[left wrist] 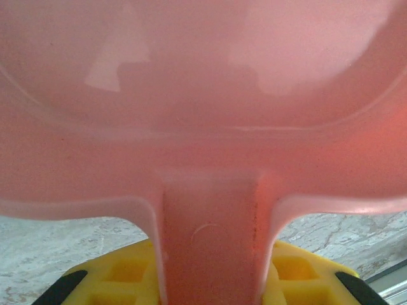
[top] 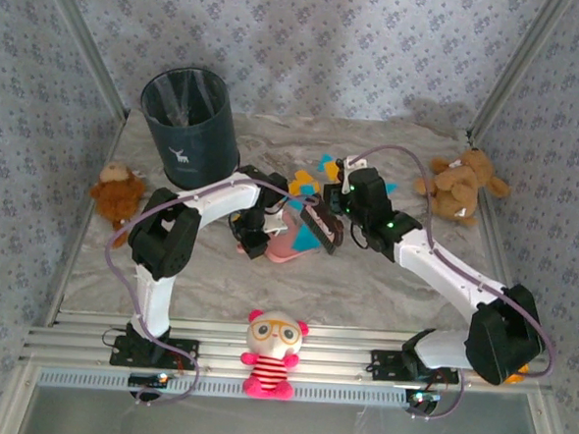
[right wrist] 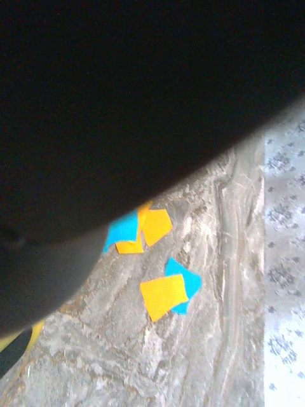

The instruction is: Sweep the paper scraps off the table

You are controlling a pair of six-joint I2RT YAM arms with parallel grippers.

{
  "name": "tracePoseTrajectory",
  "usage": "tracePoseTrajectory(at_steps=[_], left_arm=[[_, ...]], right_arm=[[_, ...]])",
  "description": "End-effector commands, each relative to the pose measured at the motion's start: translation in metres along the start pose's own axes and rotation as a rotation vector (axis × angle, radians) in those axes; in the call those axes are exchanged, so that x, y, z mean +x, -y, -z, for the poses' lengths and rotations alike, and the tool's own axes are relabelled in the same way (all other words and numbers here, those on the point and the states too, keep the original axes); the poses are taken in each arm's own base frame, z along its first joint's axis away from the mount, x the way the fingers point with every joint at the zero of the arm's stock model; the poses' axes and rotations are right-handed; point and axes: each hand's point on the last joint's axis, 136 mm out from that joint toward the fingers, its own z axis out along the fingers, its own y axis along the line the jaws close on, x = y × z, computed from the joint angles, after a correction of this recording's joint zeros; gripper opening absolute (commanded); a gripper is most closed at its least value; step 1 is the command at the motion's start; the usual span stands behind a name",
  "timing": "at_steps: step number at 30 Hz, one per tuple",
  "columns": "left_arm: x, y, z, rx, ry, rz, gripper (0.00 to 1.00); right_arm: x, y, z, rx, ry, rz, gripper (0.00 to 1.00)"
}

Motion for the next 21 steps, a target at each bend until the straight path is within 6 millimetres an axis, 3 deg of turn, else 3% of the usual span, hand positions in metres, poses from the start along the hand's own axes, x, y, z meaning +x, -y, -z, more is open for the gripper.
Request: tracePoseTrajectory(at_steps=[1, 8, 14, 21], left_arm=[[0.017, -0.001, 0.007, -0.013, -0.022, 0.031, 0.0], [0.024, 0.002, 0.008, 0.003, -0.025, 0.033, 0.0], [0.034, 0.011, 0.012, 0.038, -0.027, 0.016, 0.0], [0.034, 0.017, 0.006, 0.063, -0.045, 0.013, 0.0]], right_arm=[[-0.015, 0.014, 0.009, 0.097, 0.064, -0.026, 0.0], [-0.016, 0.031, 0.003, 0.235, 0.064, 0.007, 0.0], [0.005, 0.024, -0.001, 0.246, -0.014, 0.06, 0.0], [0.028, 0.005, -0.004, 0.183, -0.046, -0.018, 0.0]])
